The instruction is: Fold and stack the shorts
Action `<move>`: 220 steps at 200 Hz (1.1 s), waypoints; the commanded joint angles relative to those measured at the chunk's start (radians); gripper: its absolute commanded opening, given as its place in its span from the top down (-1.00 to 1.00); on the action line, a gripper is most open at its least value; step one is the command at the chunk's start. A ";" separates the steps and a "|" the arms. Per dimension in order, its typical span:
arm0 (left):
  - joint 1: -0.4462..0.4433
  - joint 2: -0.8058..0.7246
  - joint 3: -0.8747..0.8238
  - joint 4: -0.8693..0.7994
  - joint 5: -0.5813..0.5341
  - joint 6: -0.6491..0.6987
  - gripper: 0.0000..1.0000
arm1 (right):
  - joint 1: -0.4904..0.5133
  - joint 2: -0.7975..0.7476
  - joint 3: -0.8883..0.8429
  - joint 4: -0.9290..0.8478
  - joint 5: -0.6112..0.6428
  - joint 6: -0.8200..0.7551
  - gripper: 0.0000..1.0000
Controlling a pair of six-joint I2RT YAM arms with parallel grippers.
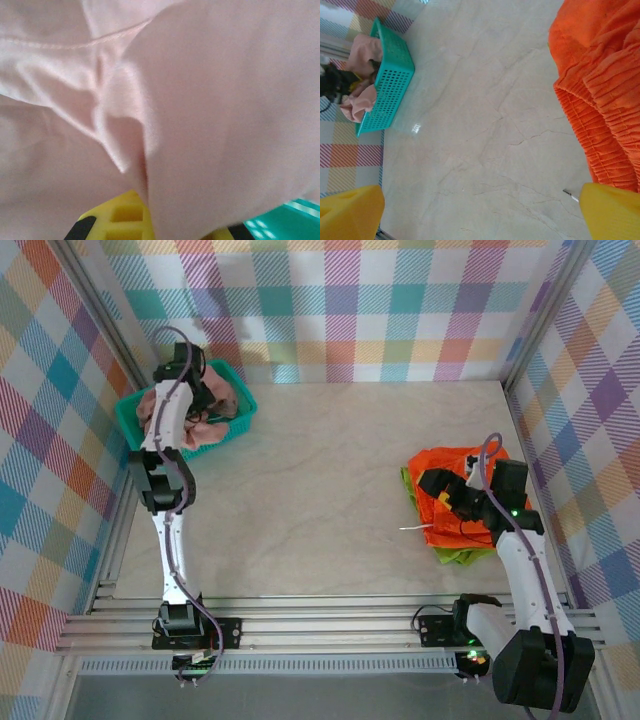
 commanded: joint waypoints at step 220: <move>-0.332 -0.783 -0.616 0.279 0.533 0.177 -0.72 | 0.150 -0.061 0.055 0.018 0.098 -0.019 -0.99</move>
